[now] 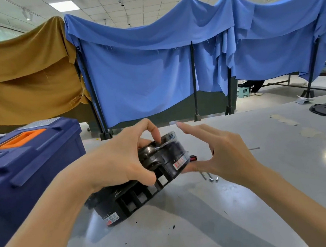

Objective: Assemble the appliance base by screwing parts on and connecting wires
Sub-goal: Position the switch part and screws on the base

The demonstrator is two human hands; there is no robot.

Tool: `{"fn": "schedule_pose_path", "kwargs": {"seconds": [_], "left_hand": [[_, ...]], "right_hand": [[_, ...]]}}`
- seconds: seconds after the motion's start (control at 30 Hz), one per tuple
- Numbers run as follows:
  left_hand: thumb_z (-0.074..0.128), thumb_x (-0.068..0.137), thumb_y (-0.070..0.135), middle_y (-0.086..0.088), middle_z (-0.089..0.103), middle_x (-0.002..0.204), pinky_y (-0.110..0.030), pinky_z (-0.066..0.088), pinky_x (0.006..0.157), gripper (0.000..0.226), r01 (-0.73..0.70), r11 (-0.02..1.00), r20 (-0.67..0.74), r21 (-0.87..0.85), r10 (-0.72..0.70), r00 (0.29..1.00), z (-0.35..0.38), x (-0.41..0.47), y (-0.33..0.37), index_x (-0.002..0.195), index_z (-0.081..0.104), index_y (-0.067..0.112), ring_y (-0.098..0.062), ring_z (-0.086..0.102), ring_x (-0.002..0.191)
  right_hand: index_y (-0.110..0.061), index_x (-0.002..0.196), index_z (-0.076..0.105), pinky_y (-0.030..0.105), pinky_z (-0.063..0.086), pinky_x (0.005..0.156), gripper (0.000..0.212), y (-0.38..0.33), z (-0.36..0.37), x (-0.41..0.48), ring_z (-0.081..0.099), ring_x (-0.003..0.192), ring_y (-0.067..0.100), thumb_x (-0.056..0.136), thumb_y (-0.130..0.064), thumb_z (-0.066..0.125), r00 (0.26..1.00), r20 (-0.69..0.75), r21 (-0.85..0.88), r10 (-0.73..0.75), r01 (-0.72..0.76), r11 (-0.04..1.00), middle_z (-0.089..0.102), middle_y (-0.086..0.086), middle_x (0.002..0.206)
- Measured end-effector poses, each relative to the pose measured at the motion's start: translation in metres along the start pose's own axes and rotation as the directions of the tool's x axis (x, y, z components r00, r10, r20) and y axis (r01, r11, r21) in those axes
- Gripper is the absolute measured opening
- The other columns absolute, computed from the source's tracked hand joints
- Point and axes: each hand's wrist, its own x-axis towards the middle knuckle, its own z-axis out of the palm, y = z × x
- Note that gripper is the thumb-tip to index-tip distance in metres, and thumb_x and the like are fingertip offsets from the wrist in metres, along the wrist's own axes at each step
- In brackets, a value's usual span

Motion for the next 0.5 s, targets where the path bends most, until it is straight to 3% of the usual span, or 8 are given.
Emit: {"fn": "schedule_pose_path", "kwargs": {"seconds": [0.07, 0.13, 0.23, 0.33, 0.43, 0.5], "left_hand": [[0.074, 0.058, 0.005, -0.001, 0.074, 0.091, -0.043, 0.06, 0.068, 0.061, -0.006, 0.997, 0.046, 0.072, 0.002, 0.999, 0.008, -0.004, 0.0, 0.099, 0.042, 0.036, -0.023, 0.066, 0.068], [0.077, 0.06, 0.006, 0.002, 0.073, 0.09, -0.039, 0.06, 0.067, 0.064, -0.031, 0.987, 0.081, 0.159, 0.019, 0.997, 0.02, -0.008, 0.001, 0.1, 0.039, 0.039, -0.02, 0.066, 0.07], [0.078, 0.061, 0.009, -0.005, 0.068, 0.086, -0.049, 0.054, 0.063, 0.066, -0.079, 0.959, 0.11, 0.271, 0.051, 0.993, 0.042, -0.016, -0.003, 0.099, 0.034, 0.04, -0.02, 0.057, 0.064], [0.077, 0.062, 0.015, 0.0, 0.062, 0.08, -0.052, 0.051, 0.063, 0.064, -0.093, 0.922, 0.117, 0.377, 0.053, 0.992, 0.064, -0.023, -0.012, 0.098, 0.031, 0.039, -0.015, 0.051, 0.062], [0.079, 0.064, 0.022, 0.0, 0.061, 0.084, -0.052, 0.051, 0.067, 0.064, -0.102, 0.919, 0.143, 0.382, 0.05, 0.988, 0.079, -0.029, -0.019, 0.1, 0.029, 0.038, -0.019, 0.054, 0.07], [0.084, 0.065, 0.035, 0.003, 0.066, 0.097, -0.045, 0.053, 0.08, 0.066, -0.078, 0.955, 0.175, 0.285, 0.028, 0.984, 0.082, -0.03, -0.02, 0.104, 0.03, 0.038, -0.016, 0.06, 0.087]], "right_hand": [[-0.022, 0.144, 0.047, 0.031, 0.052, 0.05, 0.087, 0.001, 0.002, -0.01, 0.048, 0.059, 0.003, 0.073, -0.07, 0.061, 0.997, 0.019, -0.058, -0.074, 0.075, 0.996, 0.064, -0.007, 0.128], [-0.019, 0.146, 0.045, 0.027, 0.049, 0.044, 0.087, 0.001, 0.005, -0.02, 0.039, 0.055, 0.004, 0.077, -0.069, 0.061, 0.988, 0.052, -0.116, -0.145, 0.151, 0.982, 0.061, -0.005, 0.133], [-0.021, 0.147, 0.039, 0.024, 0.043, 0.039, 0.084, 0.003, 0.013, -0.04, 0.044, 0.046, 0.011, 0.079, -0.065, 0.064, 0.973, 0.112, -0.178, -0.201, 0.219, 0.959, 0.058, -0.004, 0.137], [-0.013, 0.137, 0.054, 0.025, 0.036, 0.035, 0.077, 0.007, 0.023, -0.059, 0.033, 0.043, 0.014, 0.076, -0.058, 0.068, 0.964, 0.116, -0.235, -0.238, 0.26, 0.937, 0.062, 0.0, 0.133], [-0.005, 0.119, 0.068, 0.026, 0.031, 0.033, 0.066, 0.009, 0.028, -0.07, 0.025, 0.046, 0.014, 0.079, -0.058, 0.063, 0.954, 0.128, -0.256, -0.27, 0.295, 0.921, 0.067, 0.005, 0.121], [-0.006, 0.116, 0.065, 0.025, 0.027, 0.034, 0.06, 0.008, 0.03, -0.075, 0.023, 0.047, 0.014, 0.082, -0.055, 0.059, 0.945, 0.135, -0.265, -0.298, 0.324, 0.908, 0.068, 0.007, 0.115]]}}
